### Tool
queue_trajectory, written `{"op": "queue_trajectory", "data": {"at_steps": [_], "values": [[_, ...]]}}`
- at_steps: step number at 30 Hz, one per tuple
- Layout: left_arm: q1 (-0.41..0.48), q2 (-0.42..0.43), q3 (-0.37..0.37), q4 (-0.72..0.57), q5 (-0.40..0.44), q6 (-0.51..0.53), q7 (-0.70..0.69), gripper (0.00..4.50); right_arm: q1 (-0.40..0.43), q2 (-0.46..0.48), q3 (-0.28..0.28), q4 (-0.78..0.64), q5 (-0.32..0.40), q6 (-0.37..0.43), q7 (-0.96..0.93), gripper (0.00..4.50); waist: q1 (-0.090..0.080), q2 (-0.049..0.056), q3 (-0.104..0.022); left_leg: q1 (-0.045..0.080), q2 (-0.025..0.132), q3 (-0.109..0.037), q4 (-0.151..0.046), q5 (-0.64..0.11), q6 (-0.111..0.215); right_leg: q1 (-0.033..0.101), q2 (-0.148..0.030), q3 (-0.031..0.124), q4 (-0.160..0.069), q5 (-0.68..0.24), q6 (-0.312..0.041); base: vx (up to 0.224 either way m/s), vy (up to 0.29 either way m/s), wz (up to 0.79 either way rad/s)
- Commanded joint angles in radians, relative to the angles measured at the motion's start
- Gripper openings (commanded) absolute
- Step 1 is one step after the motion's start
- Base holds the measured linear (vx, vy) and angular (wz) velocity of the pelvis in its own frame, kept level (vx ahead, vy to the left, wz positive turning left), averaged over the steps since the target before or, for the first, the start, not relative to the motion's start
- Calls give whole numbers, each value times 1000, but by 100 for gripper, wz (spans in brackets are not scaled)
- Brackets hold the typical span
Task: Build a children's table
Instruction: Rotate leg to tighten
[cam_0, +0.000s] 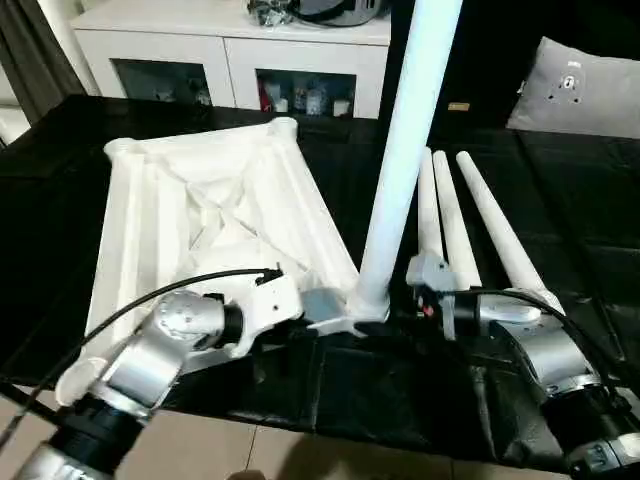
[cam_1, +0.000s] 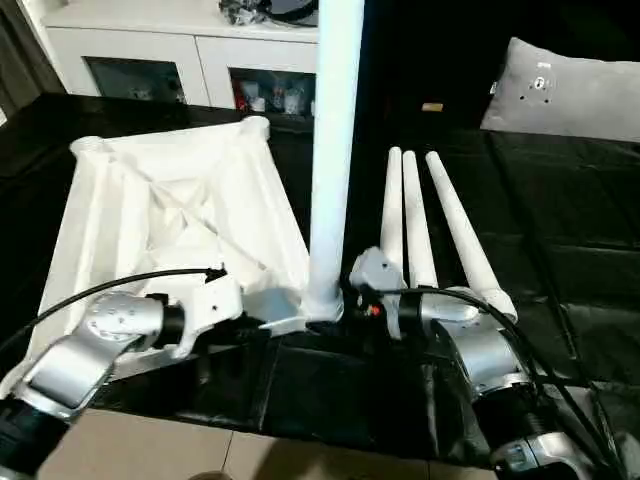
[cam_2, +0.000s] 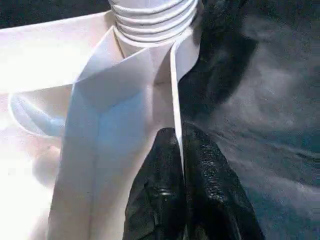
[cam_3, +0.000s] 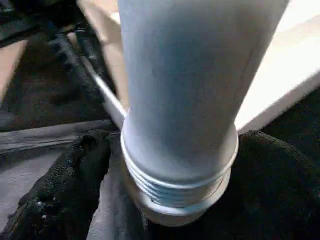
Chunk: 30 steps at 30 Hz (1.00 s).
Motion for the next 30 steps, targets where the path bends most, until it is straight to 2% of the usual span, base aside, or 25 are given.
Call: {"op": "queue_trajectory", "data": {"at_steps": [1, 4, 8, 14, 15, 22, 25, 27, 28, 29, 30], "values": [[-3, 23, -22, -3, 5, -37, -41, 0, -18, -6, 9, -24, 24, 25, 31, 406, 1, -3, -55, -7, 52, -6, -65, -108, 93, 63, -84, 55, -65, -204, -184, 0, 0, 0], [-5, 36, -25, 7, -4, -53, -56, 0, -22, -5, 11, -24, 37, 40, 52, 377, 2, 2, -57, -5, 53, -6, -64, -98, 88, 61, -84, 54, -62, -183, -196, 0, 0, 0], [-3, 41, -26, 4, -13, -57, -69, 0, -21, 3, 11, -20, 38, 37, 61, 349, 4, 1, -58, -6, 53, -5, -63, -92, 82, 64, -85, 54, -58, -146, -209, 0, 0, 0], [3, 45, -29, 8, -20, -74, -85, 0, -15, 5, 14, -18, 46, 46, 66, 302, 6, 0, -58, -7, 51, -4, -63, -96, 77, 65, -84, 54, -60, -167, -201, 0, 0, 0], [3, 45, -29, 8, -20, -75, -86, 0, -14, 6, 13, -17, 47, 47, 65, 282, 6, 0, -58, -7, 52, -5, -63, -92, 76, 65, -85, 54, -60, -164, -201, 0, 0, 0], [20, 43, -30, 0, -26, -73, -85, 0, 8, 19, 24, -28, 51, 58, 57, 267, 7, -1, -59, -8, 51, -5, -62, -86, 75, 66, -85, 54, -58, -158, -199, 0, 0, 0], [37, 16, -20, -18, -46, -35, -58, 0, 20, 60, 21, -29, 41, 105, -23, 267, 5, 1, -57, -7, 52, -5, -64, -94, 71, 64, -84, 54, -60, -170, -198, 0, 0, 0], [50, -27, -19, -47, -54, 32, -8, 0, 29, 113, 26, -17, 7, 125, -128, 267, -1, 1, -53, -5, 52, -5, -68, -130, 53, 64, -85, 54, -65, -227, -186, 0, 0, 0], [51, -41, -19, -54, -55, 52, 7, 0, 29, 129, 25, -9, -1, 130, -157, 266, -6, 4, -47, -4, 50, -5, -71, -164, 40, 61, -86, 53, -76, -305, -167, 0, 0, 0], [52, -69, -22, -68, -50, 93, 42, 0, 28, 164, 21, 8, -12, 134, -215, 266, -9, 2, -45, -4, 49, -7, -73, -181, 31, 62, -87, 52, -79, -346, -157, 0, 0, 0], [47, -114, -22, -81, -40, 144, 97, 0, 22, 209, 8, 30, -15, 149, -284, 266, -20, 1, -38, 2, 46, -8, -78, -240, 8, 57, -86, 48, -93, -467, -120, 0, 0, 0]]}}
